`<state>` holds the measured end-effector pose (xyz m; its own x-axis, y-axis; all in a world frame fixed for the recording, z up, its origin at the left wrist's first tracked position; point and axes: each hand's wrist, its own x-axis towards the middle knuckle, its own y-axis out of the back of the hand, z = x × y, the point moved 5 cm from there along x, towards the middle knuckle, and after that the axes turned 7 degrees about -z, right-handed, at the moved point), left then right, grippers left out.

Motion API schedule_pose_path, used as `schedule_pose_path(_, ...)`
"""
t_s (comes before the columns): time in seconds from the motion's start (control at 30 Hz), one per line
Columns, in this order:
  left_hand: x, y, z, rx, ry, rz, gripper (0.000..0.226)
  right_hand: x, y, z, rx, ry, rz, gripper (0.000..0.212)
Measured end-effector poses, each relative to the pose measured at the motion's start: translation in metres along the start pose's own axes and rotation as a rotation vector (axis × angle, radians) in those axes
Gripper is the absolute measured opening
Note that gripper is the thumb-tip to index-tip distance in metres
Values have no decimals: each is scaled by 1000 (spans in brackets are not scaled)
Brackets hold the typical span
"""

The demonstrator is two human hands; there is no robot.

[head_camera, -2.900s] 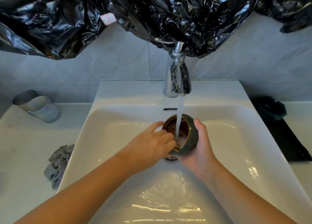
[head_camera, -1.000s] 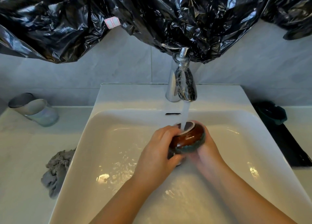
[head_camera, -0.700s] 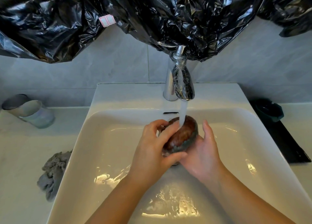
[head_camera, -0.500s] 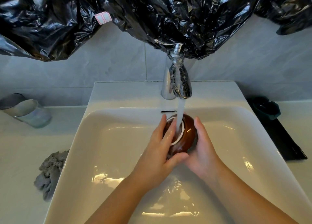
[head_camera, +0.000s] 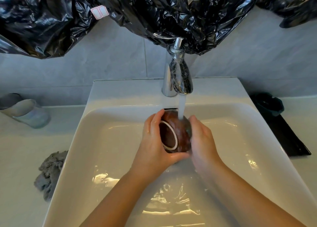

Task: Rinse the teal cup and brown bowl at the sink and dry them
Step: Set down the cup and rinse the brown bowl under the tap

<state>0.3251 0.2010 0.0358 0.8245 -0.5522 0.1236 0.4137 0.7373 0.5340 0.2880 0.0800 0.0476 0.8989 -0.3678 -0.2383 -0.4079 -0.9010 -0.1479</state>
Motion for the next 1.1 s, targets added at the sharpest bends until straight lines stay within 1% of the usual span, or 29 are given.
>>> schedule_pose_path(0.07,1,1,-2,-141,71,-66,96,2,7,4,162,-96,72,38)
schedule_pose_path(0.1,1,1,-5,-258,120,-90,86,2,9,7,250,-152,84,37)
schedule_pose_path(0.17,3,0,-8,-487,196,-138,64,3,9,13,416,-279,44,46)
schedule_pose_path(0.2,3,-1,-9,-592,236,-147,58,4,9,16,461,-315,22,52)
schedule_pose_path(0.23,3,-3,-9,-711,286,-141,55,5,10,20,464,-331,32,53)
schedule_pose_path(0.3,3,-6,-9,-942,361,-93,52,9,13,23,417,-318,62,45)
schedule_pose_path(0.37,3,-8,-5,-1090,335,-96,45,13,13,24,340,-273,43,37)
schedule_pose_path(0.43,2,-11,3,-1266,300,-173,47,14,10,24,276,-239,-21,38)
schedule_pose_path(0.5,2,-11,11,-1395,265,-239,47,11,3,25,291,-243,-116,35)
schedule_pose_path(0.57,4,-12,15,-1455,236,-280,51,6,-3,29,358,-311,-216,41)
schedule_pose_path(0.63,4,-12,17,-1467,221,-304,54,5,-5,30,411,-352,-265,42)
schedule_pose_path(0.73,4,-9,17,-1537,184,-302,63,7,-2,28,497,-361,-268,41)
schedule_pose_path(0.77,5,-8,18,-1569,165,-294,62,8,-2,27,524,-361,-263,42)
schedule_pose_path(0.87,9,0,18,-1515,121,-223,48,14,2,21,582,-312,-231,37)
schedule_pose_path(0.9,10,4,18,-1481,120,-194,44,16,6,19,631,-298,-215,40)
schedule_pose_path(1.0,12,8,12,-1441,190,-98,39,21,17,16,798,-301,-188,47)
schedule_pose_path(1.1,14,7,1,-1442,263,-25,40,19,12,17,752,-340,-270,44)
